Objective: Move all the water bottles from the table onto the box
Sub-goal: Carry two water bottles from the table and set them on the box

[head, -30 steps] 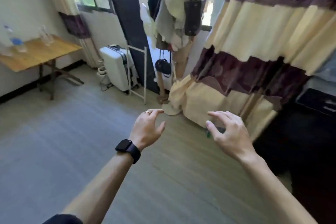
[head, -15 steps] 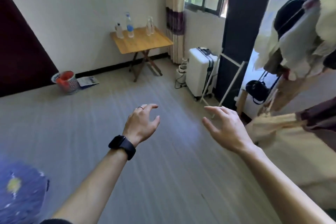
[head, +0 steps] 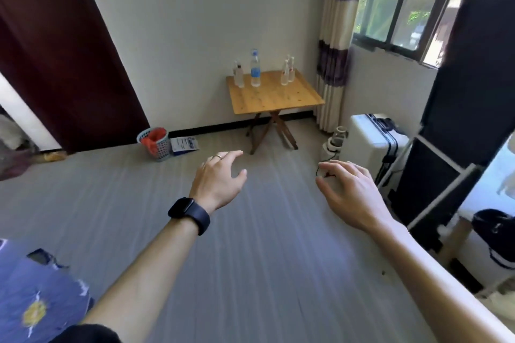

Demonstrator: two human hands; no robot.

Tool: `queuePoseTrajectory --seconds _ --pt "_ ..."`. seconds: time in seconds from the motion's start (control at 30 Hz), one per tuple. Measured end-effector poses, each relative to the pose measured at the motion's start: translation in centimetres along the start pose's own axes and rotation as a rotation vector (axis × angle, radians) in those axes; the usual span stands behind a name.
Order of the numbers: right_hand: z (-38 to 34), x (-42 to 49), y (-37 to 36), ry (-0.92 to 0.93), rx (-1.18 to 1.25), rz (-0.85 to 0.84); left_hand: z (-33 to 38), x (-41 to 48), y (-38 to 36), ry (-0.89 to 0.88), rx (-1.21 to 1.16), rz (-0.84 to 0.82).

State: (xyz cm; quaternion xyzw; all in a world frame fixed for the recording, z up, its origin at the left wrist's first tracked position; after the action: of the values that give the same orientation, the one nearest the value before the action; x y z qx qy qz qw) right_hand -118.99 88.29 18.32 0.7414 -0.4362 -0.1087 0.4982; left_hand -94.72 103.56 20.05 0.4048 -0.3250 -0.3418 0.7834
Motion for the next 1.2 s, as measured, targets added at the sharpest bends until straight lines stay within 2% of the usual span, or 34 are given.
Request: queuePoseTrajectory --seconds 0.23,0.63,0.93,1.2 --pt "1.8 15.2 -1.8 0.061 -0.046 0.044 -2.4 12.7 -1.9 0.054 0.031 0.025" --pt "5.3 41.0 -7.8 0.014 -0.043 0.059 -8.7 41.4 -5.9 0.001 0.002 0.031" --pt "10.3 60.5 -12.1 0.008 -0.021 0.072 -9.8 61.0 -13.2 0.010 -0.007 -0.039" --pt "13.0 77.7 -17.9 0.080 0.063 -0.104 -12.9 75.2 -15.2 0.137 -0.016 0.027"
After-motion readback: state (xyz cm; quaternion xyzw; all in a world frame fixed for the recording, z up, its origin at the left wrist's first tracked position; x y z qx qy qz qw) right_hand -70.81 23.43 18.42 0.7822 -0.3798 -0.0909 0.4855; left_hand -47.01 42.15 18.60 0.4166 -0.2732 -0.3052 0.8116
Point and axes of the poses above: each hand's wrist, its own x-axis towards the middle knuckle, its own y-axis out of the back of the hand, z = x × y, the point moved 3 cm from there along x, towards the middle knuckle, and after that the axes turned 2 degrees about -y, right-handed, at the moved point
